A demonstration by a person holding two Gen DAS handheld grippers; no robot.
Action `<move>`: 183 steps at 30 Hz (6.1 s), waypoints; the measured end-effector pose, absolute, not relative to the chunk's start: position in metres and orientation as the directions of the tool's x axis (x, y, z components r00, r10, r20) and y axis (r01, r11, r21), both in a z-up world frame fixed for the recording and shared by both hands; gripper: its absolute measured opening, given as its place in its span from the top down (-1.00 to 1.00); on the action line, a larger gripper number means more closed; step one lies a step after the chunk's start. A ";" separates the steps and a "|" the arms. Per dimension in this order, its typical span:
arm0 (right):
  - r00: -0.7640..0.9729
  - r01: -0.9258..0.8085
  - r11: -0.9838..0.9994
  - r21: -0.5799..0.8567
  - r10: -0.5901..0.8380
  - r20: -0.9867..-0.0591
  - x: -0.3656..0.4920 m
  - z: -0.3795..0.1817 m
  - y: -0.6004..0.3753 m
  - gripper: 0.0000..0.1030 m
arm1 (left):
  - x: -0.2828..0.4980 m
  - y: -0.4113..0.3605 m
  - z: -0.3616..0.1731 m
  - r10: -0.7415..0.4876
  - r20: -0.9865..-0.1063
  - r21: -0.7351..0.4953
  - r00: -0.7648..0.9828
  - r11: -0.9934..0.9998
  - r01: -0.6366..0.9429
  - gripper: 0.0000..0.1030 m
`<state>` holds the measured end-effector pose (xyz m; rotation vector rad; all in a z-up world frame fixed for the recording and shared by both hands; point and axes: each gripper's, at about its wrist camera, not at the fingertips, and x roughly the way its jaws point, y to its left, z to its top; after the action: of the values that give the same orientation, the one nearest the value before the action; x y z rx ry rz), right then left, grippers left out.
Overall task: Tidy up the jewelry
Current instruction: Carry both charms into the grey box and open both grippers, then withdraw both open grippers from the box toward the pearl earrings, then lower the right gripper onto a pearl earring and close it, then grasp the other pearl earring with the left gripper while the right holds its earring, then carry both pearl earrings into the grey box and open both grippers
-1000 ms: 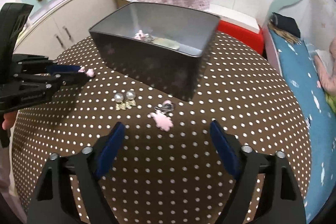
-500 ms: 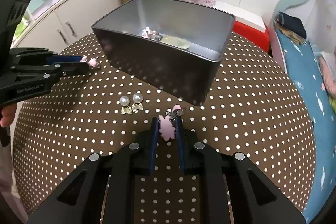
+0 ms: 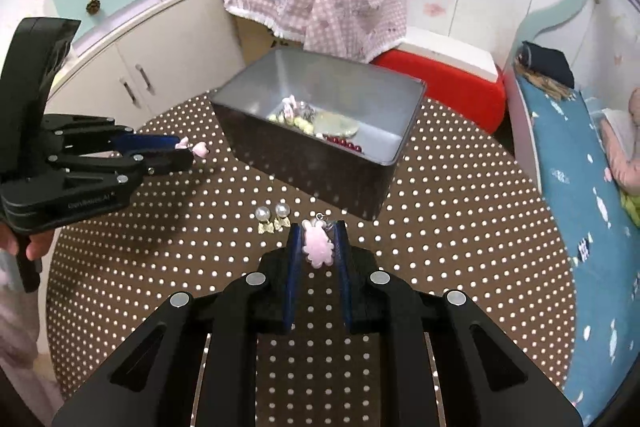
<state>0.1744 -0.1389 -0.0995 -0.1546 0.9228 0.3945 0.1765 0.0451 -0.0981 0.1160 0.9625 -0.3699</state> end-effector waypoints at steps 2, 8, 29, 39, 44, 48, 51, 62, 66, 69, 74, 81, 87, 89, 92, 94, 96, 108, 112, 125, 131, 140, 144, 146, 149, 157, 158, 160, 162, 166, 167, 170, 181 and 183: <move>0.550 -0.395 0.918 0.033 0.265 -0.792 0.172 -0.093 -0.139 0.67 | 0.174 0.044 -0.091 -0.260 -0.810 -0.064 0.525 0.930 0.361 0.61; 0.595 -0.399 0.917 0.020 0.276 -0.755 0.165 -0.066 -0.136 0.67 | 0.164 0.037 -0.068 -0.269 -0.780 -0.048 0.565 0.926 0.376 0.61; 0.646 -0.362 0.930 0.066 0.301 -0.701 0.224 -0.027 -0.135 0.67 | 0.212 0.003 -0.024 -0.294 -0.731 -0.017 0.616 0.910 0.415 0.61; 0.604 -0.346 0.932 0.108 0.309 -0.735 0.264 -0.059 -0.137 0.67 | 0.246 -0.008 -0.049 -0.284 -0.771 -0.028 0.570 0.909 0.415 0.61; 0.615 -0.311 0.945 0.104 0.283 -0.736 0.268 -0.064 -0.144 0.49 | 0.255 -0.007 -0.059 -0.260 -0.798 -0.032 0.544 0.919 0.392 0.55; 0.653 -0.241 0.968 0.074 0.219 -0.725 0.266 -0.063 -0.154 -0.37 | 0.257 -0.003 -0.062 -0.238 -0.801 -0.028 0.549 0.932 0.362 0.12; 0.654 -0.226 0.969 0.098 0.226 -0.722 0.264 -0.061 -0.162 -0.37 | 0.256 0.000 -0.063 -0.245 -0.804 -0.041 0.541 0.932 0.361 0.12; 0.654 -0.208 0.977 0.055 0.181 -0.734 0.237 -0.061 -0.172 -0.37 | 0.235 0.021 -0.062 -0.232 -0.806 -0.044 0.544 0.940 0.337 0.12; 0.654 -0.217 0.975 0.047 0.181 -0.735 0.223 -0.060 -0.171 -0.37 | 0.225 0.031 -0.060 -0.222 -0.802 -0.039 0.554 0.946 0.321 -0.06; 0.651 -0.223 0.974 0.029 0.171 -0.739 0.211 -0.062 -0.168 -0.37 | 0.216 0.039 -0.060 -0.218 -0.799 -0.042 0.560 0.950 0.310 -0.06; 0.615 -0.260 0.965 0.038 0.196 -0.764 0.193 -0.073 -0.156 -0.37 | 0.205 0.050 -0.067 -0.216 -0.807 -0.054 0.549 0.954 0.295 -0.06; 0.537 -0.250 0.966 0.060 0.190 -0.822 0.195 -0.108 -0.138 -0.36 | 0.187 0.057 -0.091 -0.233 -0.832 -0.090 0.504 0.952 0.293 -0.06; 0.507 -0.246 0.967 0.071 0.190 -0.841 0.203 -0.128 -0.123 -0.36 | 0.179 0.065 -0.109 -0.240 -0.851 -0.113 0.467 0.952 0.284 -0.06; 0.503 -0.234 0.970 0.063 0.176 -0.846 0.207 -0.134 -0.118 -0.28 | 0.179 0.070 -0.113 -0.241 -0.855 -0.118 0.458 0.952 0.281 -0.06; 0.480 -0.223 0.972 0.075 0.177 -0.859 0.214 -0.144 -0.114 -0.15 | 0.179 0.074 -0.117 -0.242 -0.859 -0.124 0.451 0.953 0.276 -0.06; 0.485 -0.215 0.973 0.087 0.183 -0.855 0.218 -0.146 -0.113 -0.13 | 0.179 0.074 -0.119 -0.245 -0.862 -0.126 0.444 0.951 0.281 -0.06; 0.487 -0.216 0.973 0.088 0.185 -0.853 0.219 -0.147 -0.112 -0.13 | 0.180 0.073 -0.120 -0.252 -0.864 -0.129 0.436 0.948 0.291 -0.06; 0.508 -0.208 0.976 0.064 0.164 -0.846 0.217 -0.148 -0.105 0.51 | 0.186 0.070 -0.123 -0.286 -0.863 -0.168 0.416 0.940 0.296 -0.06; 0.501 -0.199 0.976 0.085 0.176 -0.847 0.209 -0.148 -0.118 0.69 | 0.186 0.074 -0.127 -0.282 -0.868 -0.171 0.409 0.943 0.286 -0.06; 0.500 -0.268 0.962 0.060 0.191 -0.845 0.196 -0.148 -0.118 0.66 | 0.183 0.061 -0.128 -0.297 -0.868 -0.182 0.397 0.935 0.304 -0.06; 0.508 -0.281 0.958 0.063 0.204 -0.837 0.201 -0.148 -0.116 0.69 | 0.183 0.063 -0.128 -0.306 -0.867 -0.197 0.393 0.935 0.294 -0.06; 0.493 -0.271 0.953 0.135 0.258 -0.831 0.196 -0.145 -0.137 0.77 | 0.181 0.046 -0.127 -0.365 -0.863 -0.257 0.350 0.912 0.320 -0.06; 0.509 -0.253 0.957 0.144 0.258 -0.821 0.192 -0.138 -0.154 0.77 | 0.180 0.027 -0.124 -0.379 -0.863 -0.260 0.335 0.900 0.349 -0.06; 0.517 -0.246 0.959 0.142 0.253 -0.818 0.191 -0.135 -0.163 0.77 | 0.180 0.016 -0.123 -0.373 -0.865 -0.243 0.336 0.897 0.370 -0.06; 0.527 -0.234 0.962 0.141 0.247 -0.813 0.187 -0.133 -0.178 0.77 | 0.180 0.002 -0.122 -0.364 -0.867 -0.224 0.340 0.894 0.388 -0.06; 0.548 -0.229 0.960 0.164 0.266 -0.793 0.185 -0.131 -0.209 0.77 | 0.181 -0.023 -0.125 -0.344 -0.867 -0.189 0.360 0.896 0.402 -0.06; 0.548 -0.229 0.959 0.168 0.270 -0.791 0.186 -0.131 -0.211 0.77 | 0.181 -0.028 -0.127 -0.332 -0.870 -0.173 0.364 0.899 0.403 -0.04; 0.552 -0.228 0.957 0.177 0.277 -0.786 0.187 -0.131 -0.216 0.77 | 0.177 -0.033 -0.128 -0.309 -0.867 -0.135 0.391 0.900 0.414 0.05; 0.557 -0.231 0.955 0.188 0.288 -0.779 0.187 -0.131 -0.220 0.77 | 0.173 -0.037 -0.129 -0.279 -0.868 -0.095 0.410 0.905 0.415 0.11; 0.566 -0.238 0.948 0.211 0.312 -0.763 0.186 -0.131 -0.223 0.77 | 0.174 -0.039 -0.130 -0.215 -0.863 -0.032 0.458 0.926 0.375 0.74; 0.566 -0.240 0.947 0.213 0.314 -0.763 0.186 -0.132 -0.224 0.77 | 0.175 -0.038 -0.130 -0.201 -0.863 -0.017 0.464 0.929 0.370 0.77; 0.563 -0.244 0.945 0.219 0.322 -0.762 0.185 -0.134 -0.224 0.77 | 0.175 -0.039 -0.130 -0.200 -0.863 -0.011 0.464 0.926 0.377 0.78; 0.575 -0.236 0.947 0.217 0.316 -0.754 0.181 -0.127 -0.228 0.77 | 0.170 -0.039 -0.122 -0.208 -0.862 -0.018 0.463 0.924 0.381 0.78; 0.577 -0.236 0.948 0.213 0.313 -0.755 0.180 -0.125 -0.225 0.77 | 0.169 -0.036 -0.120 -0.214 -0.857 -0.024 0.469 0.926 0.378 0.78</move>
<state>0.1804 -0.2255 -0.1247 0.0921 0.9006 0.3220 0.1685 -0.0360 -0.1199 0.1781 1.0206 -0.3647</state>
